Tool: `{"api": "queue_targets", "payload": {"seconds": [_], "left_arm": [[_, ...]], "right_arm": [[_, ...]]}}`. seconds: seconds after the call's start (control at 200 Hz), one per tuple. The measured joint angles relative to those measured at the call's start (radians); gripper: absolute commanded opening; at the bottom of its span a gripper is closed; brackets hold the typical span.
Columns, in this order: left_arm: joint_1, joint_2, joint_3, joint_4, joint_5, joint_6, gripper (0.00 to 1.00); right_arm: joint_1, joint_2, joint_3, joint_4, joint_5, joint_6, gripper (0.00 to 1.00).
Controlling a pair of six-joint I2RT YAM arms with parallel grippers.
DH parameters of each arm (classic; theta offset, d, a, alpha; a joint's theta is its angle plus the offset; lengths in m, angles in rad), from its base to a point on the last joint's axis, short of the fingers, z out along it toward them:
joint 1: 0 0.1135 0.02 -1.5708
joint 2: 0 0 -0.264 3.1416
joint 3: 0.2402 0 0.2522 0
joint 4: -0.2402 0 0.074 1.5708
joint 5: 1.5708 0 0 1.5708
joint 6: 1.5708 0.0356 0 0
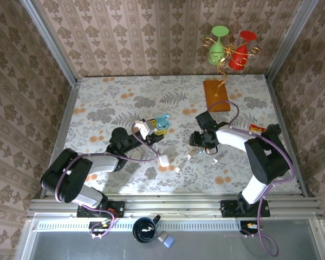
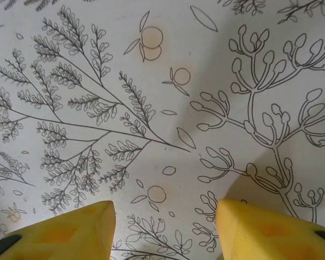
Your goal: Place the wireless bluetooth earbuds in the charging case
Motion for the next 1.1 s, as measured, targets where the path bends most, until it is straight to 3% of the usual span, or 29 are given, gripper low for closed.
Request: {"api": "queue_targets", "payload": {"seconds": [0.45, 1.1], "left_arm": [[0.012, -0.002, 0.0, -0.008, 0.0, 0.001, 0.19], [0.012, 0.008, 0.0, 0.006, 0.004, 0.0, 0.19]], "right_arm": [[0.007, -0.083, -0.092, 0.008, -0.016, 0.0, 0.53], [0.097, -0.172, -0.162, -0.052, -0.007, 0.044, 0.56]]}}
